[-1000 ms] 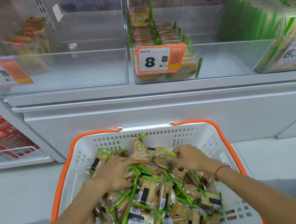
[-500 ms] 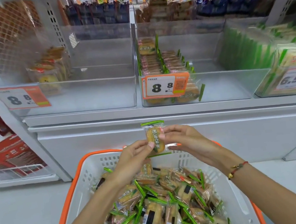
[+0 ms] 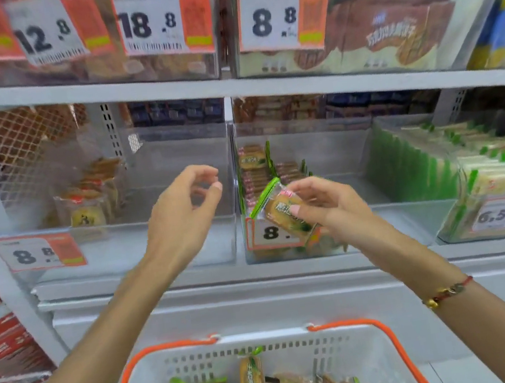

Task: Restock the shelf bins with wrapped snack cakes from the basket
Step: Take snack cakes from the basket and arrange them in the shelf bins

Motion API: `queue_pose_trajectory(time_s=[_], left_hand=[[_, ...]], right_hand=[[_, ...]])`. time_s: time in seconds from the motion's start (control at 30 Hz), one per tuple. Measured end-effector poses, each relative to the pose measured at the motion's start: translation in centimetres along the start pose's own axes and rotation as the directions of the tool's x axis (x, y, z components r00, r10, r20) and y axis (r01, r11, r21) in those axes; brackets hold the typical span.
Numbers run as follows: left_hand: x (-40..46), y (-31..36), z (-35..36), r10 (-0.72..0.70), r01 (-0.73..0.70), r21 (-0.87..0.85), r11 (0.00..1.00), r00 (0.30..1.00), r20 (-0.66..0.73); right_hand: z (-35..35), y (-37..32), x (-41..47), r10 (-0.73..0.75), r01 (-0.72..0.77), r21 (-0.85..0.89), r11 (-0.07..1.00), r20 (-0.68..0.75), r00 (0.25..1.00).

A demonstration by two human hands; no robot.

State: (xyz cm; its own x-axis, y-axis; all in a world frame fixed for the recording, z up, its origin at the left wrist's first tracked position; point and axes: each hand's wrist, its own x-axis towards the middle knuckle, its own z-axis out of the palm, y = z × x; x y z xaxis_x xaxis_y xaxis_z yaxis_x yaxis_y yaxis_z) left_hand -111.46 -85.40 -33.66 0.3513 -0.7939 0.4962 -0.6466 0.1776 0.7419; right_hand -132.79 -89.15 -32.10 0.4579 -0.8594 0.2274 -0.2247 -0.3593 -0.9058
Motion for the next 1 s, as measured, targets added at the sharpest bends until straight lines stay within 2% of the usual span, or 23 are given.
queue_pose_trajectory(time_s=[0.1,0.17,0.27,0.4,0.53,0.7,0.8,1.0], left_hand=[[2.1,-0.6,0.5,-0.003,-0.011,0.123,0.992,0.994,0.113],[2.9,-0.8,1.1,-0.013,-0.01,0.109,0.994,0.978,0.208],[3.4,-1.0,1.7,-0.012,-0.009,0.075,0.997,0.958,0.287],[3.4,-1.5,1.7,-0.021,-0.005,0.084,0.996,0.954,0.299],[3.8,-1.8,1.6,-0.013,0.027,-0.038,0.999,0.948,0.319],[3.9,-1.8,1.7,-0.035,0.054,-0.05,0.997,0.946,0.321],[3.8,-1.6,1.7,-0.059,0.065,-0.013,0.998,0.954,0.295],[3.6,-1.5,1.7,-0.079,0.08,0.009,0.997,0.954,0.289]], right_hand=[[-0.7,-0.8,4.3,-0.03,0.026,-0.153,0.988,-0.027,0.999],[-1.3,-0.6,7.7,-0.032,0.015,-0.264,0.965,-0.064,0.997],[-2.1,0.3,12.9,-0.004,-0.044,-0.311,0.949,-0.153,0.988],[-0.9,2.4,18.5,-0.009,-0.044,-0.523,0.851,-0.098,0.995],[0.8,4.6,21.8,-0.012,0.031,-0.56,0.828,0.037,0.999],[0.7,7.6,22.6,-0.204,0.2,-0.695,0.691,0.079,0.976],[0.3,8.0,22.5,-0.211,0.224,-0.758,0.612,0.117,0.971],[0.7,8.0,22.5,-0.364,0.279,-0.794,0.541,0.079,0.928]])
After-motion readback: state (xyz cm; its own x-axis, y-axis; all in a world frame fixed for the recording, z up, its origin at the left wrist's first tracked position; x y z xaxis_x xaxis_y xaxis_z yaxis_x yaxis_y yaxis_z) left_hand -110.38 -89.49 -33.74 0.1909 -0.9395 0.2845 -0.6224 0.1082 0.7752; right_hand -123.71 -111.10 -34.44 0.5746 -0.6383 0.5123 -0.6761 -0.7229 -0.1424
